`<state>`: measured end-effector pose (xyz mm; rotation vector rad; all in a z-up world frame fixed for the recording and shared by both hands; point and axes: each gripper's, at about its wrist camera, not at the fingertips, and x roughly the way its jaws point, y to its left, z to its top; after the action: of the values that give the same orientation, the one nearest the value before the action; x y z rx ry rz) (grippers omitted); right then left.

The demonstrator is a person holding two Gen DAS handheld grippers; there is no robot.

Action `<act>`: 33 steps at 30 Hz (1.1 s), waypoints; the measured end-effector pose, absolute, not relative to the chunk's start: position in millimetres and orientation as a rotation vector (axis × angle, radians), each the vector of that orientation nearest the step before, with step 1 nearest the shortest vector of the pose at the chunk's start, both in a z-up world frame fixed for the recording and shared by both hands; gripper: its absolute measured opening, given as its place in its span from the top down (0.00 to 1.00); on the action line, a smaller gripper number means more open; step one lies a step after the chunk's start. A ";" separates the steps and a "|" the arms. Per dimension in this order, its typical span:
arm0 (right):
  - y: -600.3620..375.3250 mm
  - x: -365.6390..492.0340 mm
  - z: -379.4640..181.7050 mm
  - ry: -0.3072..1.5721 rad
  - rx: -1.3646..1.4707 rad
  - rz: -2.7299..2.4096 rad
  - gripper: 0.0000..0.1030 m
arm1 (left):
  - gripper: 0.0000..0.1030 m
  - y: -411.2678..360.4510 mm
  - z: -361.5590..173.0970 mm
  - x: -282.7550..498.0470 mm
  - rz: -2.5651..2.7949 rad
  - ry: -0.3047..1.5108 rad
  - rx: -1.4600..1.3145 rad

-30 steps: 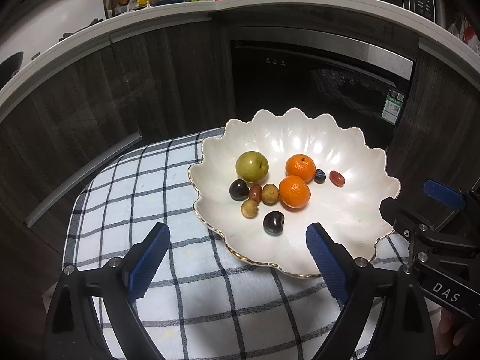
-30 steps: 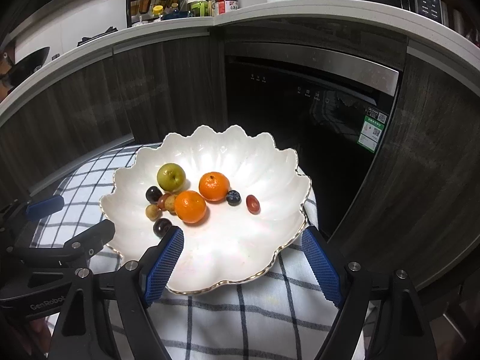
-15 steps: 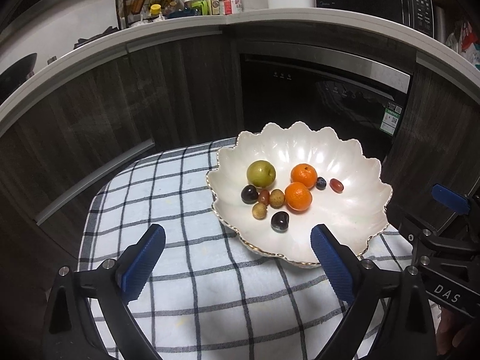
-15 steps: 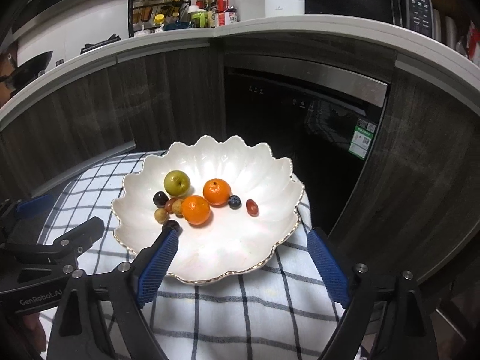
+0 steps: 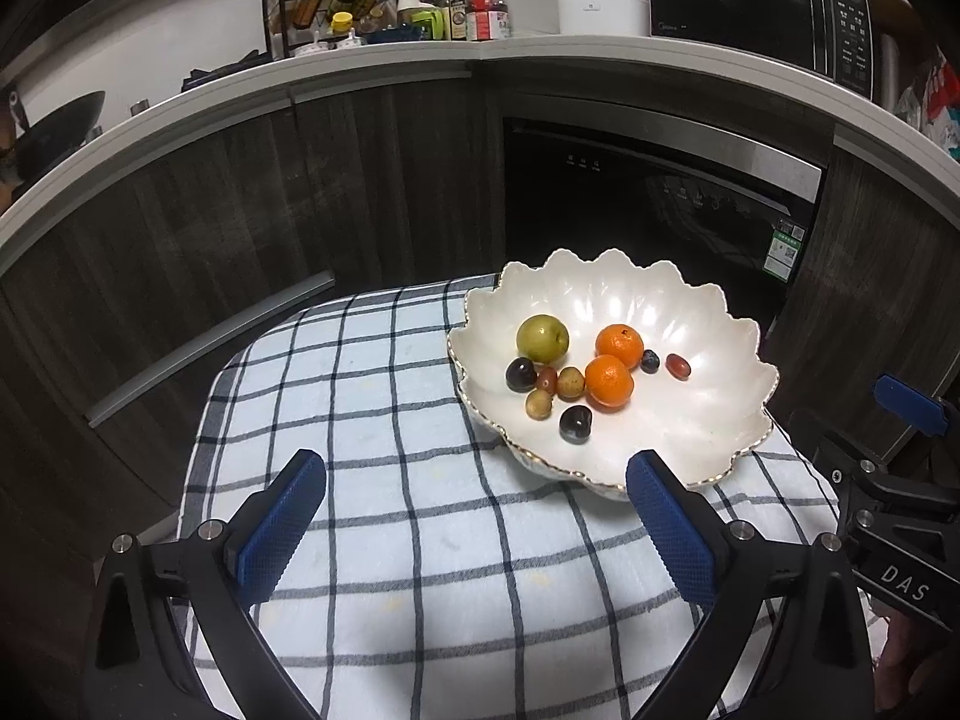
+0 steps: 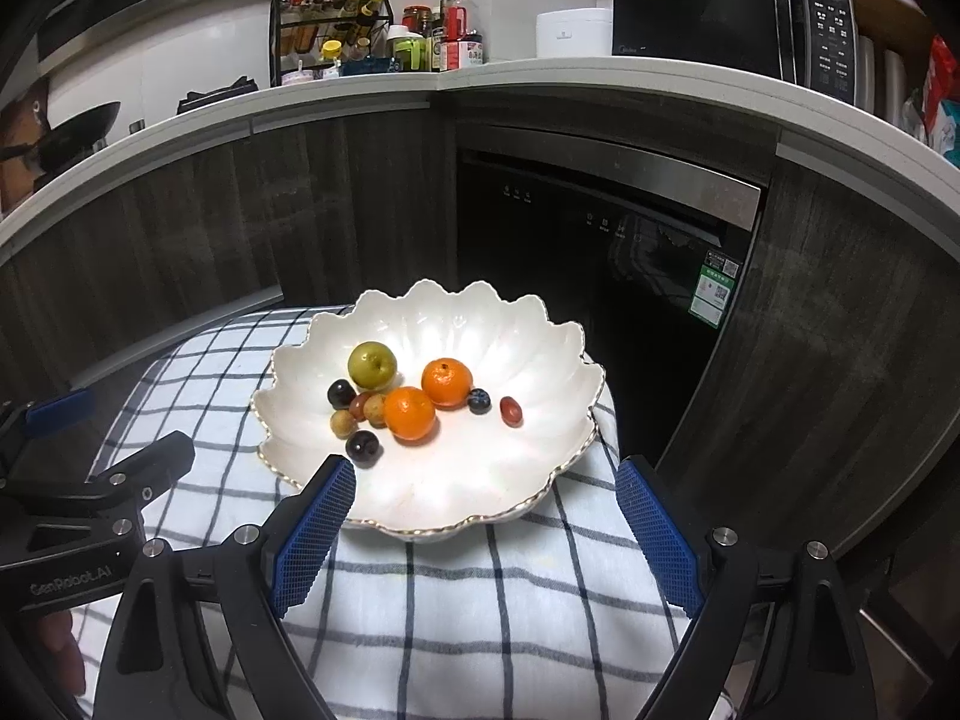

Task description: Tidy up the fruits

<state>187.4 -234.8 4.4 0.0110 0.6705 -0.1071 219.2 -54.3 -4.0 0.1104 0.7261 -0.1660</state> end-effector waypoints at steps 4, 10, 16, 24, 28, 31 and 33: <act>-231.8 177.6 6.7 0.669 0.011 -0.104 0.13 | 0.01 -48.1 -1.8 208.4 -0.159 0.719 0.107; -223.9 163.0 8.4 0.661 0.001 -0.102 0.13 | 0.00 -37.2 -2.9 191.4 -0.146 0.721 0.102; -215.6 146.8 6.7 0.661 -0.003 -0.094 0.13 | 0.00 -28.7 -5.0 174.1 -0.131 0.724 0.089; -211.5 131.3 6.9 0.654 -0.012 -0.089 0.13 | 0.00 -21.4 -6.9 154.6 -0.116 0.726 0.078; -211.1 123.8 5.3 0.656 -0.015 -0.090 0.13 | 0.00 -17.6 -7.7 146.0 -0.106 0.727 0.066; -211.6 116.4 4.0 0.653 -0.017 -0.096 0.13 | 0.00 -15.8 -9.7 138.9 -0.103 0.729 0.069; -211.7 110.8 2.7 0.654 -0.015 -0.097 0.13 | 0.00 -14.9 -11.3 132.6 -0.099 0.730 0.070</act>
<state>110.8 -211.7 2.7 -0.0149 0.6536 -0.0971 132.6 -14.9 -11.3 0.0700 0.7298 -0.0995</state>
